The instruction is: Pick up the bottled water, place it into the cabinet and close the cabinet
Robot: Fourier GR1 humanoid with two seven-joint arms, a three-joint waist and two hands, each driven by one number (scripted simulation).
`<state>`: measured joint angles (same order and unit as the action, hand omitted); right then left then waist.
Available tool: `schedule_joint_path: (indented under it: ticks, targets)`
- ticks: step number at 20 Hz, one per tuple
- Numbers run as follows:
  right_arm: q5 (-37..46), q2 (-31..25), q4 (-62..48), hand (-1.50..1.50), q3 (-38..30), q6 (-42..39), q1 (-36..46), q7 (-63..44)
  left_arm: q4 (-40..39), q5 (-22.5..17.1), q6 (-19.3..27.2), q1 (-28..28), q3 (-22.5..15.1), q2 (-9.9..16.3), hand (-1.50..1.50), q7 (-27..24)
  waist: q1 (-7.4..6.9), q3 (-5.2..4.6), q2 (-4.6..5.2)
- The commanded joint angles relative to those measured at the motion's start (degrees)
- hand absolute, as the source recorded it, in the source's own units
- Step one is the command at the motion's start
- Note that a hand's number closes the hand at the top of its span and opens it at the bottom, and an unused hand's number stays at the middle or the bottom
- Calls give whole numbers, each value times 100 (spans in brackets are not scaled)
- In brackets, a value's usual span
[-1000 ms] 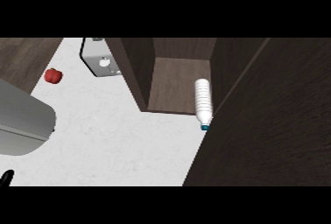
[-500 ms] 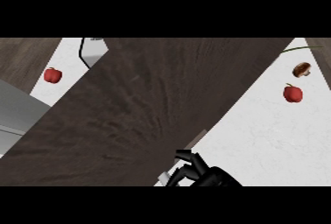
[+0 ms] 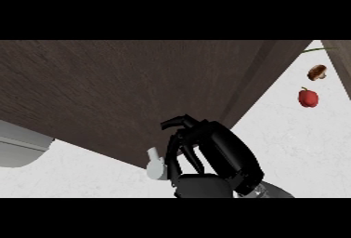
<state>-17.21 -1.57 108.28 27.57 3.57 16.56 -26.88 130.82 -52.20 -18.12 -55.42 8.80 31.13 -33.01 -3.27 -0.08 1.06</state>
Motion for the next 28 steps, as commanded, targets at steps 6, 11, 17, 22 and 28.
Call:
schedule_joint_path:
  ticks: [6,11,17,22,28]
  targets:
    - [-951,150,-2057,150,-1532,-880,1740,849,-209,-487,-732,-386,732,-109,-150,75,102,12,-78]
    - [-1187,-139,-2775,150,-2104,-1319,2691,560,-289,-539,-1034,-468,953,-364,-150,223,166,9,-96]
    - [-1054,-147,-4021,150,-2279,-1925,3119,1205,-453,-872,-1526,-553,1301,-406,-150,358,101,7,-73]
    - [-1075,146,-4241,150,-2216,-1712,3506,1007,-76,-1076,-1299,-565,1374,-442,-150,647,97,10,-69]
    - [-1495,145,-4298,150,-2194,-1968,3651,863,-379,-1087,-1631,-426,1392,-455,-150,743,68,5,-69]
